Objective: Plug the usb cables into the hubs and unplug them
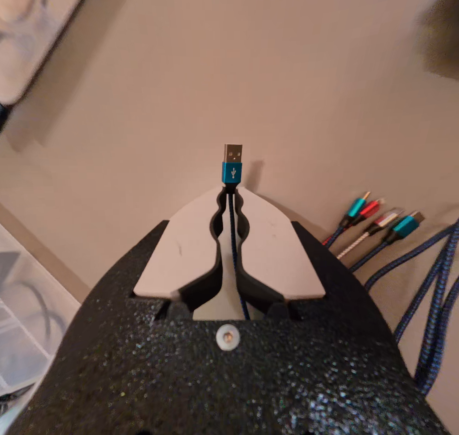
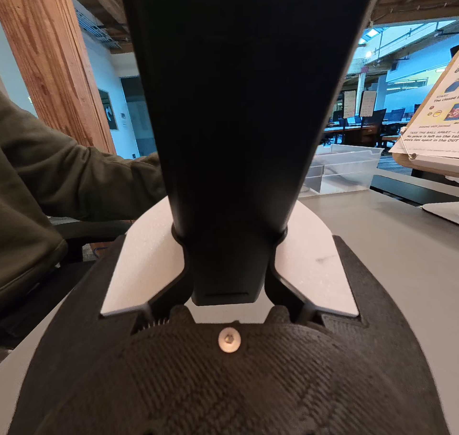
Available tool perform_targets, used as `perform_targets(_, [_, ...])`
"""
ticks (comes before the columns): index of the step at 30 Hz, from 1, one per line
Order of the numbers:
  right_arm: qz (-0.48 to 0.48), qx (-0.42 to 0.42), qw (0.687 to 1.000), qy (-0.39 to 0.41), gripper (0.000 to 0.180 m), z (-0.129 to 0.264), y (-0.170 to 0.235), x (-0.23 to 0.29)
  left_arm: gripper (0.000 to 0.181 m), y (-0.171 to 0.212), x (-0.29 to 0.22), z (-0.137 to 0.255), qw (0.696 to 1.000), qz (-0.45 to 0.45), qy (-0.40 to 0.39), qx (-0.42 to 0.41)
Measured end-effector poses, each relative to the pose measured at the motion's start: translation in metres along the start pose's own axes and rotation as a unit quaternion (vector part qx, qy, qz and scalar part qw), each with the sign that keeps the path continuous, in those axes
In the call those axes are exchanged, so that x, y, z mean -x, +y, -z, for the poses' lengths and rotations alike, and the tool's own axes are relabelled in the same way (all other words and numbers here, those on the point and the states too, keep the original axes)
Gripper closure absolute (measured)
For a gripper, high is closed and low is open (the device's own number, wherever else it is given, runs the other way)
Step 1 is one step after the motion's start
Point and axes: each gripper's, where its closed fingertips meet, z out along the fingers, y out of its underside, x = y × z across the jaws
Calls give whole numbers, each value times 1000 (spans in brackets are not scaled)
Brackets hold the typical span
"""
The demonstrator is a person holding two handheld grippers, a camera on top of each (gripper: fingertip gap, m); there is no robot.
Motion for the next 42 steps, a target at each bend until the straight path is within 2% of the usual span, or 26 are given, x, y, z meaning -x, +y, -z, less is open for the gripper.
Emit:
perform_targets(1, [0,3,1000,4,106,-1,1,-1,176,-9,-3,4,1000,-9,-2,-21])
perform_targets(4, [-4,9,1000,16,106,-2,2,-5,176,-32,-3,16,996,-42,-37,-74])
perform_targets(9, [-17,-4,999,40,106,1,-1,-13,176,-46,39,39,976,-83,-180,-90])
perform_targets(15, [-25,-3,999,42,106,1,0,-15,176,-79,98,112,941,-66,-301,-139])
perform_targets(17, [-23,1,999,43,106,0,1,-15,175,-89,115,141,923,-66,-348,-152])
perform_targets(21, [-20,6,999,46,106,-1,2,-15,176,-103,141,216,853,-71,-485,-179])
perform_targets(22, [-19,6,999,47,106,-1,2,-15,176,-105,138,225,847,-73,-492,-186])
perform_targets(24, [-21,5,998,53,106,0,2,-17,176,-106,115,205,883,-90,-419,-193])
perform_targets(27, [-23,3,998,61,106,0,1,-20,176,-85,62,142,929,-156,-292,-164])
perform_targets(31, [-19,11,998,62,106,-1,3,-19,176,-34,8,58,957,-225,-164,-85])
perform_targets(34, [-13,16,998,61,102,-3,4,-18,176,-6,-17,15,974,-213,-65,-33])
perform_targets(38, [-14,14,998,61,103,-2,4,-18,176,11,-47,-5,986,-132,101,12])
perform_targets(42, [-20,19,998,57,103,-3,5,-18,175,11,-46,-12,982,-92,161,26])
